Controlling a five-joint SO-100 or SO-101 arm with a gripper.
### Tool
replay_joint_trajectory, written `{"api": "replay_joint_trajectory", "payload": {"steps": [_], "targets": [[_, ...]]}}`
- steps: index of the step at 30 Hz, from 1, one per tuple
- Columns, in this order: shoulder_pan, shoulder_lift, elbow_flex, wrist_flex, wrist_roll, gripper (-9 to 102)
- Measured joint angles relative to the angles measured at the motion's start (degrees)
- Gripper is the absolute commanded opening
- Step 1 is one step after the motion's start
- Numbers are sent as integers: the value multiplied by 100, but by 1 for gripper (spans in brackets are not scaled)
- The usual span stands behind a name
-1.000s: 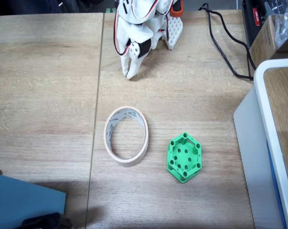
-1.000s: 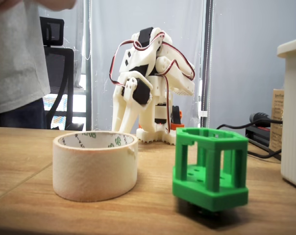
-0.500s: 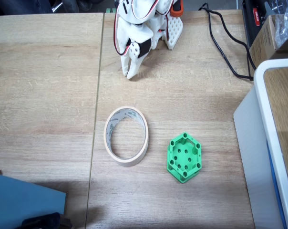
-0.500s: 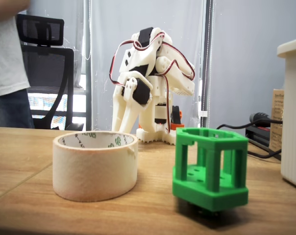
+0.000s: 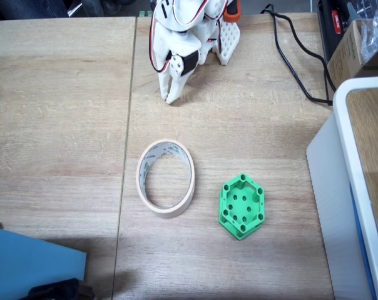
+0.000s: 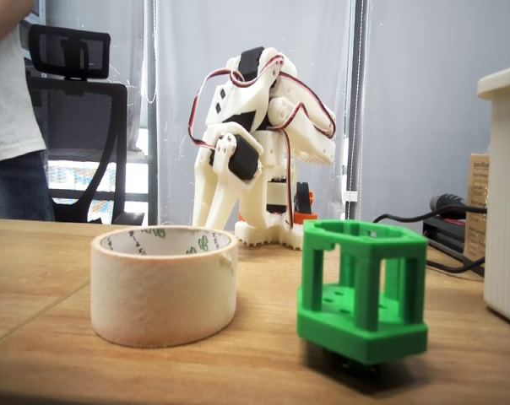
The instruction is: Grasp a component and put it in the bin.
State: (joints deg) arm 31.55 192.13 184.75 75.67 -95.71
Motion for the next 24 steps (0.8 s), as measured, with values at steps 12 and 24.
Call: {"api": "replay_joint_trajectory", "payload": {"steps": [12, 24], "targets": [[97, 0, 44, 0, 0, 2], [53, 0, -343, 0, 0, 2]]}}
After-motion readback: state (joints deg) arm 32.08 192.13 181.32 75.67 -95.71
